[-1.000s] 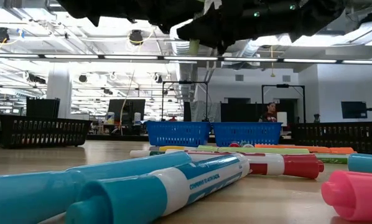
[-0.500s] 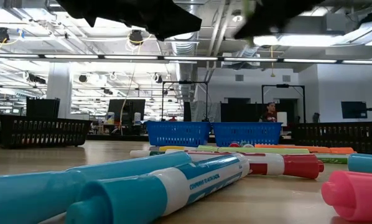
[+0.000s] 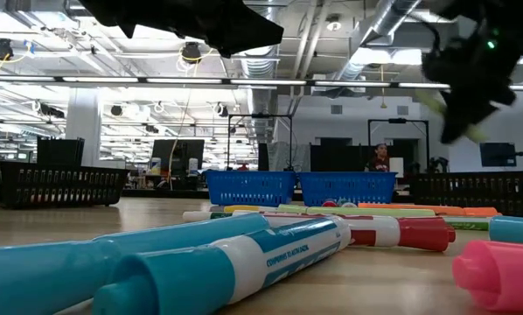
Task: Pick & Place Markers
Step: Put the light green highlighter into the right black bin
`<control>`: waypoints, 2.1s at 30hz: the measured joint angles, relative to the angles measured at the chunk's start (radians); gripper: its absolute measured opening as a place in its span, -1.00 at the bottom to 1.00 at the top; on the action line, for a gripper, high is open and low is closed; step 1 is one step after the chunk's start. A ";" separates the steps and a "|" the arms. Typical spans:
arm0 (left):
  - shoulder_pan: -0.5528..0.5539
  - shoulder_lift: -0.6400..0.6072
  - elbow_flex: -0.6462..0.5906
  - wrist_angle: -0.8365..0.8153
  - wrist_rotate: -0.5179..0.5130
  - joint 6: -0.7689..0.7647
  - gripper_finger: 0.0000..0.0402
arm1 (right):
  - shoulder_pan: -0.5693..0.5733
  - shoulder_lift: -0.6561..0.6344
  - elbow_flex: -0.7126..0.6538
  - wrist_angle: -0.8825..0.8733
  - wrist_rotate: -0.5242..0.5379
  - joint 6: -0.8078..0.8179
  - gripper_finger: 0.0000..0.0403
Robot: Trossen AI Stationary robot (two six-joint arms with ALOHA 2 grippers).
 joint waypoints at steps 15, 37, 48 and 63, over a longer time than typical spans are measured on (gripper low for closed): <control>0.021 0.000 0.000 0.009 -0.001 0.004 -0.37 | -0.001 0.020 -0.098 0.118 -0.224 0.005 -0.70; 0.029 0.001 0.000 0.023 -0.001 0.004 -0.37 | -0.001 0.020 -0.160 0.121 -0.213 0.023 -0.70; 0.029 0.001 0.000 0.030 -0.001 0.009 -0.37 | -0.001 0.020 -0.159 0.124 -0.151 -0.257 -0.70; 0.051 0.001 0.000 0.037 0.000 0.013 -0.37 | -0.001 0.020 -0.159 0.265 -0.151 -0.213 -0.70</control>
